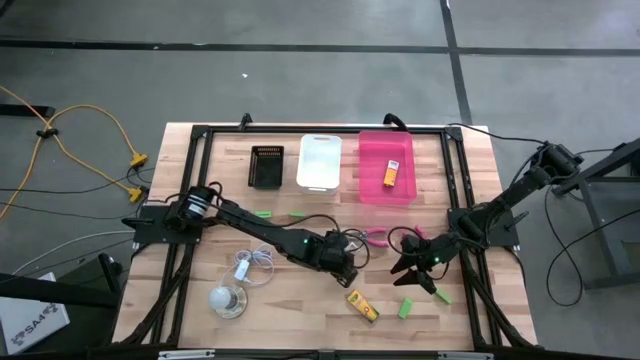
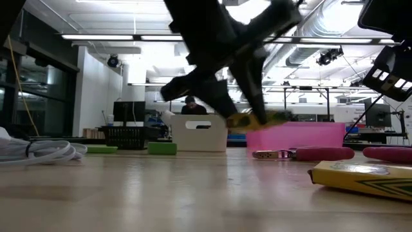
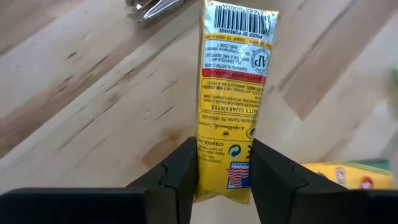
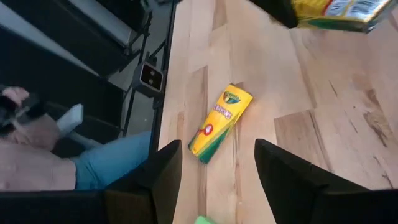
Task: Pick & Place School Supplies
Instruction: Put the top crayon box into the pink bin
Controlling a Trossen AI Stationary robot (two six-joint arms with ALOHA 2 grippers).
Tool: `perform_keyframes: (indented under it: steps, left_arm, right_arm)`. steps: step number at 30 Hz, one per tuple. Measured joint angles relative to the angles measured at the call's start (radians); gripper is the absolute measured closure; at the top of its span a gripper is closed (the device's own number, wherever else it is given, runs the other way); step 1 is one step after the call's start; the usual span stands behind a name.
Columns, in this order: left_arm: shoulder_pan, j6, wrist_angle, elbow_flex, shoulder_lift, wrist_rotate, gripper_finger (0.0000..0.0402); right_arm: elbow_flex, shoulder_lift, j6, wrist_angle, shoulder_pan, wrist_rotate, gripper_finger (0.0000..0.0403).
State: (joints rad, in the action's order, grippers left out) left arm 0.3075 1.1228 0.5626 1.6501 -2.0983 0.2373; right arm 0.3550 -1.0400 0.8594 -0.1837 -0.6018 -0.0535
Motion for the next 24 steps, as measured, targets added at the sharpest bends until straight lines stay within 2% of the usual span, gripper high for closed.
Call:
perform_keyframes:
  steps: [7, 13, 24]
  left_arm:
    - [0.011, -0.101, -0.071, 0.001, 0.028, 0.000, 0.0282]
    - [0.019, -0.216, -0.145, 0.001, 0.036, 0.001, 0.0281]
    - [0.020, -0.356, -0.179, 0.001, 0.037, 0.002, 0.0281]
  right_arm:
    - [-0.001, 0.000, 0.065, -0.021, 0.005, -0.060, 0.0211]
    - [0.000, 0.000, 0.132, -0.062, 0.046, -0.045, 0.0211]
    - [-0.001, 0.000, 0.195, -0.059, 0.148, 0.005, 0.0211]
